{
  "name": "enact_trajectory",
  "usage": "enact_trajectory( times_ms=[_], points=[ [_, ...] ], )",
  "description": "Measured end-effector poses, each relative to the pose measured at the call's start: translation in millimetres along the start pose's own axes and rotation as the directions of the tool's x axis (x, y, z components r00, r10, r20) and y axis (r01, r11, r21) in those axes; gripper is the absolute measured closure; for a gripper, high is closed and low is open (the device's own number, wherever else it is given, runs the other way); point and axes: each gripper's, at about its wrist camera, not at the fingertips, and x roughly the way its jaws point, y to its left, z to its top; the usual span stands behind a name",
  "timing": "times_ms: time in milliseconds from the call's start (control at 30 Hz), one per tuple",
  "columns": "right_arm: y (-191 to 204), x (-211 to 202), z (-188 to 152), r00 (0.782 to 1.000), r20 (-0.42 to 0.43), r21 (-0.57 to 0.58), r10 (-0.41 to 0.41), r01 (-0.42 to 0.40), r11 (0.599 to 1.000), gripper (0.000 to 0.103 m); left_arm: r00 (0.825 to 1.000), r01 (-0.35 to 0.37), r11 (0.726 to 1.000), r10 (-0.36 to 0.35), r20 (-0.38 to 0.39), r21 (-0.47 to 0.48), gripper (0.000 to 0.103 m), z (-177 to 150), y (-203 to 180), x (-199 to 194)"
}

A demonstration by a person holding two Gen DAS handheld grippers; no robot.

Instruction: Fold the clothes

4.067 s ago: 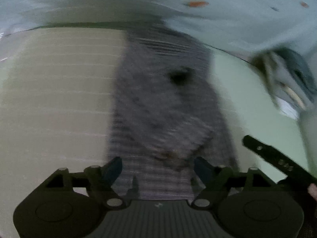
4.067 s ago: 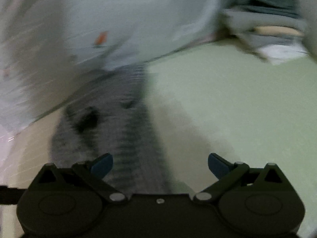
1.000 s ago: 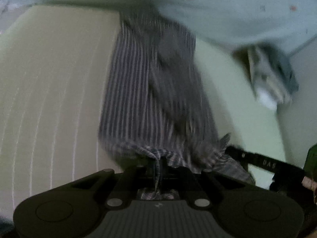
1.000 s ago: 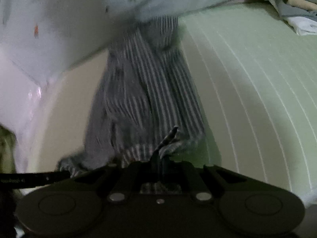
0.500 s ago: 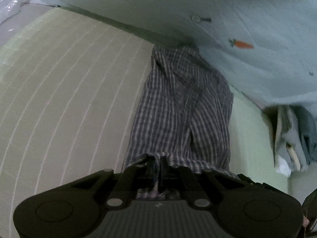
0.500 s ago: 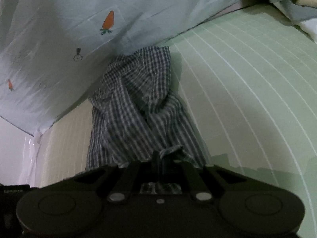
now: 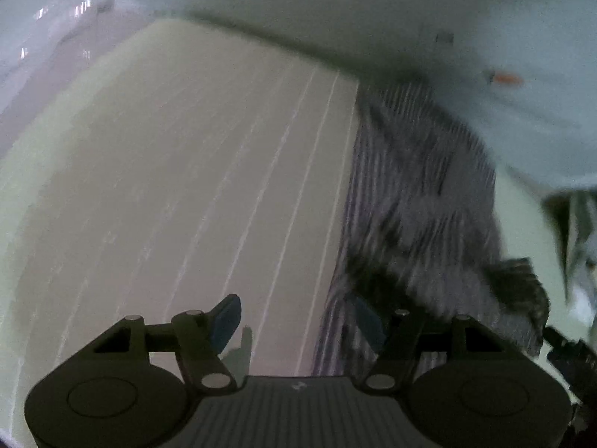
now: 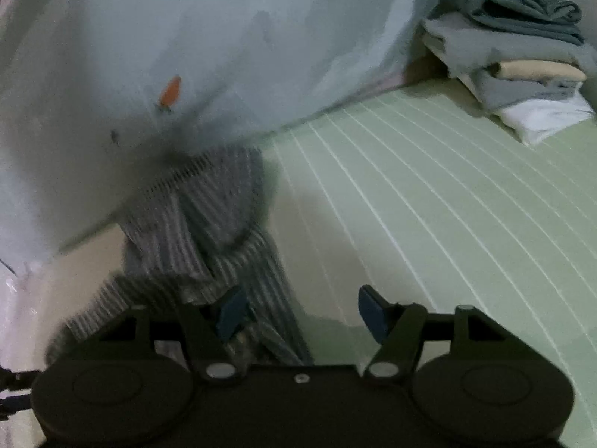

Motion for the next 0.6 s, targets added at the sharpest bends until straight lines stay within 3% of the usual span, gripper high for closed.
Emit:
enact_trajectory(
  times_ms=[133, 333, 600],
  points=[
    [-2, -7, -18, 0.998, -0.02, -0.044, -0.06, 0.059, 0.997, 0.035, 0.998, -0.026, 0.999, 0.028, -0.065, 0.025, 0.035, -18, -5, 12],
    [-5, -18, -40, 0.991, -0.038, -0.093, -0.131, 0.127, 0.987, 0.031, 0.997, -0.027, 0.995, 0.034, -0.07, 0.094, 0.034, -19, -24, 17],
    [9, -6, -52, 0.988, -0.117, -0.188, -0.104, 0.08, 0.979, 0.029, 0.997, -0.028, 0.992, 0.037, -0.068, 0.123, 0.033, -1, -38, 34]
  ],
)
